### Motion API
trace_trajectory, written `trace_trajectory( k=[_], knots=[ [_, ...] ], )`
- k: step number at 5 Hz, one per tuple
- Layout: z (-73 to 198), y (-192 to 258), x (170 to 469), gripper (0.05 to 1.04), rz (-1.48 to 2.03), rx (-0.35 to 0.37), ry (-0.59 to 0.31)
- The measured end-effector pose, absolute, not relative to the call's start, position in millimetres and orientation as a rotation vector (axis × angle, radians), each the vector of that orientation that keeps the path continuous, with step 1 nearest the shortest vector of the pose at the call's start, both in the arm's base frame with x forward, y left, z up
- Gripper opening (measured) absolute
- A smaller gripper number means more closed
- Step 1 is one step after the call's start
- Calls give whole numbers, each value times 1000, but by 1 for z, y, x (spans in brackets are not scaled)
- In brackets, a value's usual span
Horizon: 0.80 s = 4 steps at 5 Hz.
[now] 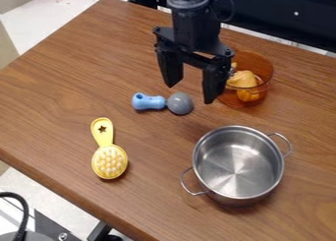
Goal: Move the silver pot at the center of the table
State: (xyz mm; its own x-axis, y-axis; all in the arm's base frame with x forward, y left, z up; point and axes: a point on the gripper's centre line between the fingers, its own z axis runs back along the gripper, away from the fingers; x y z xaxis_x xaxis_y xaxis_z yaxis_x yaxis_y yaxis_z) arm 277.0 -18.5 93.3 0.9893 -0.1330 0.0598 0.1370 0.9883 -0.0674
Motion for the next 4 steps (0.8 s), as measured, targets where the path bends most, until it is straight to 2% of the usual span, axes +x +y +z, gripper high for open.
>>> trace_trajectory(
  k=[2,4],
  knots=[
    [79,-24,269,999,-182,-75,-33],
    [72,-41,265,999,-279,-94,-113]
  ],
)
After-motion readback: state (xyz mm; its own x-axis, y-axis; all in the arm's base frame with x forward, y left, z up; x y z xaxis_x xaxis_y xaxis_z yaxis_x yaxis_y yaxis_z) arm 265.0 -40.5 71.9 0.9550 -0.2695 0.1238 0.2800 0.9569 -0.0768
